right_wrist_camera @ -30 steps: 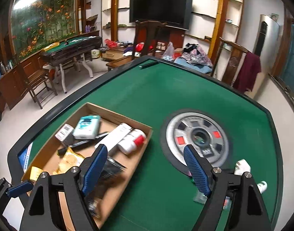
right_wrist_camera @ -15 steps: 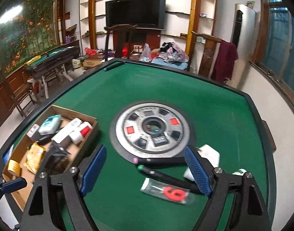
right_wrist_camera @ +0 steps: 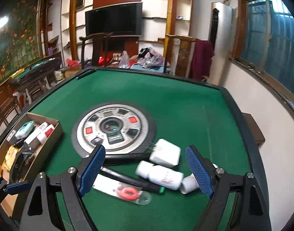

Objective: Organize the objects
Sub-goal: 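Move both grippers back over the remaining items beside the turntable, then grasp the black green-tipped marker with the left gripper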

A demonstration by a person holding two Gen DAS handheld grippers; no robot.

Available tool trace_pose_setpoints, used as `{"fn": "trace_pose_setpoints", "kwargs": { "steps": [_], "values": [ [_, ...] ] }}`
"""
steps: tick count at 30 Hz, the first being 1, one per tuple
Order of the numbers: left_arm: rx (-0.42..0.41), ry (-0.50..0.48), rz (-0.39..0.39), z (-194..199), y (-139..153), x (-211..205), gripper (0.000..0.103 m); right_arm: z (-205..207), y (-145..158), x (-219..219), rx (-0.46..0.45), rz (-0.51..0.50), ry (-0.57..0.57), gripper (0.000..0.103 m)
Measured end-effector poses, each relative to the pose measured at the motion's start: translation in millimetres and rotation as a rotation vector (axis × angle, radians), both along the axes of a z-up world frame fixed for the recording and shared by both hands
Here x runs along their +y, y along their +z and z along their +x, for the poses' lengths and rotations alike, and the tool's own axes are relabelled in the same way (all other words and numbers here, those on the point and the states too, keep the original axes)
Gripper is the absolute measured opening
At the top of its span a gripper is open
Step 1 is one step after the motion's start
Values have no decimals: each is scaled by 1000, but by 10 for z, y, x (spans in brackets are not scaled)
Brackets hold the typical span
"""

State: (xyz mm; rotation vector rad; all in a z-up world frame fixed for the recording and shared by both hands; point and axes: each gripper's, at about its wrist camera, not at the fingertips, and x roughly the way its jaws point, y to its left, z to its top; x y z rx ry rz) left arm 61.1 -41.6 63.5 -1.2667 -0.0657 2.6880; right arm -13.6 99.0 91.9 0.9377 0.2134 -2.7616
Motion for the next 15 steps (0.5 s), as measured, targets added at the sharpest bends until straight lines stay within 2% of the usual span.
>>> {"fn": "trace_pose_setpoints", "kwargs": {
  "steps": [7,10,15],
  "values": [
    [69,-158,-158,-480,-78,476,73,-125,-49,320,15,-15,-50,94],
    [70,-208,-185,-702,-123,566,73,-235,-111,546,-15,-51,-91,94],
    [37,-289,-196,-1034,-259,671,73,-461,-261,1173,-104,-173,-257,95]
  ]
}}
